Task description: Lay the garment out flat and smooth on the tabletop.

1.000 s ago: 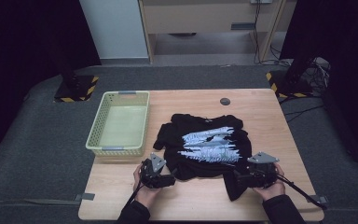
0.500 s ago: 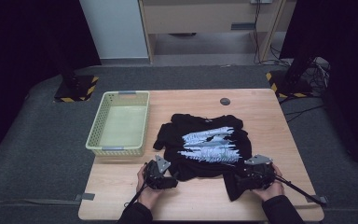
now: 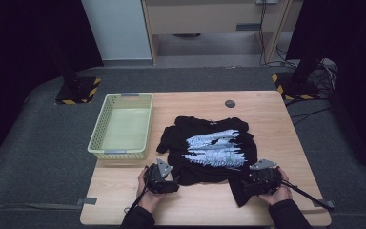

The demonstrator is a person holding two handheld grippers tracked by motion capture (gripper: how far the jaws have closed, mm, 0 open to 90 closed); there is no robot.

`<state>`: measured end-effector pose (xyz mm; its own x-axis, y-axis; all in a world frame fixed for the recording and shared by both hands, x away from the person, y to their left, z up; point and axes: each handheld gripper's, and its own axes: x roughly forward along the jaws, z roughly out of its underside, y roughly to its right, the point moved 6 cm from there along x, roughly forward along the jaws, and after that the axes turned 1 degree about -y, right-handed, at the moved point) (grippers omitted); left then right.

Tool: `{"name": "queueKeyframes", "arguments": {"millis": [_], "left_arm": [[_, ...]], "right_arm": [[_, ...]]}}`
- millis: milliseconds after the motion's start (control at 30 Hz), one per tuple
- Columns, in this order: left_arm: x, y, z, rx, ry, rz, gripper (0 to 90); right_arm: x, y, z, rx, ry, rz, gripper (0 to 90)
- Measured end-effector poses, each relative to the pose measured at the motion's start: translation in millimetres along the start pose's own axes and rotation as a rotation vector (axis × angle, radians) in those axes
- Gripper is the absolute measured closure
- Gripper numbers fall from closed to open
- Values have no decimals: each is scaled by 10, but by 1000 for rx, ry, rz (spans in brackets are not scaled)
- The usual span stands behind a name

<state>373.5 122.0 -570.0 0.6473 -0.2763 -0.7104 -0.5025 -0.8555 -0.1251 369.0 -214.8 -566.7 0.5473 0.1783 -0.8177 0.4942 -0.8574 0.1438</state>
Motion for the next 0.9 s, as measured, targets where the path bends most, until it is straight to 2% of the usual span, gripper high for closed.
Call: {"name": "queueKeyframes", "arguments": {"millis": [167, 433, 600, 767, 900], "left_arm": [[8, -86, 19, -27, -10, 9, 126], [33, -238, 35, -60, -14, 0, 118], [47, -276, 39, -90, -15, 15, 117], [-59, -280, -11, -126, 30, 9, 132], [-185, -164, -61, -145, 78, 39, 132]], "right_arm": [[0, 82, 26, 17, -3, 12, 40], [2, 134, 33, 3, -7, 19, 29], [15, 200, 48, 30, -4, 18, 27], [12, 236, 54, 44, -5, 36, 31], [-25, 241, 44, 49, 4, 34, 34]]}}
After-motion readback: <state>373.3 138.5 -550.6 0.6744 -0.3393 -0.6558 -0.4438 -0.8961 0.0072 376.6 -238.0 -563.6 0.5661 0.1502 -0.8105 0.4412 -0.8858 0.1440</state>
